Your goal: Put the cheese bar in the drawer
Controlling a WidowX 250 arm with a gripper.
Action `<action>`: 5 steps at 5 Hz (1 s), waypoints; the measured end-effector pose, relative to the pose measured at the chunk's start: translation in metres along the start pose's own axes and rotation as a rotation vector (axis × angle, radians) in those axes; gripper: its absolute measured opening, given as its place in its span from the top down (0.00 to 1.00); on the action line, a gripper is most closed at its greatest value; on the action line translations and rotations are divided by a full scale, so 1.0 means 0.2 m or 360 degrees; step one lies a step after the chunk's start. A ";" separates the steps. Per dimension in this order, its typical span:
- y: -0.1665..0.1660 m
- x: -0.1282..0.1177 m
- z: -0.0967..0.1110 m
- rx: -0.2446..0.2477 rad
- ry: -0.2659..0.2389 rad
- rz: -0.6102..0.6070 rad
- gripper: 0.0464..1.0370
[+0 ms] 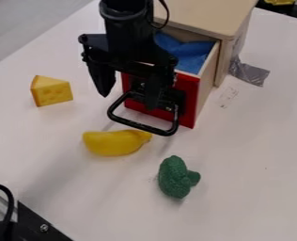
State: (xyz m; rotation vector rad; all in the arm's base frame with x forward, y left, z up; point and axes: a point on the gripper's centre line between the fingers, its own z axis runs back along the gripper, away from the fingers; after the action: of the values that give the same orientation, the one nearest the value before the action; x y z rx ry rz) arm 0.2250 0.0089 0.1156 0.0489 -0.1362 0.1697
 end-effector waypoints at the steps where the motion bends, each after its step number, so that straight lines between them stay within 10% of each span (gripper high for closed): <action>1: 0.00 -0.01 -0.02 -0.0002 0.0025 0.0007 0.04; 5: 0.33 0.14 -0.03 -0.0052 0.0023 0.0768 0.04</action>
State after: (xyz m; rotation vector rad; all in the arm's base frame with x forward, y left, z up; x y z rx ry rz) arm 0.2424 0.0798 0.1170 -0.0186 -0.1344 0.6494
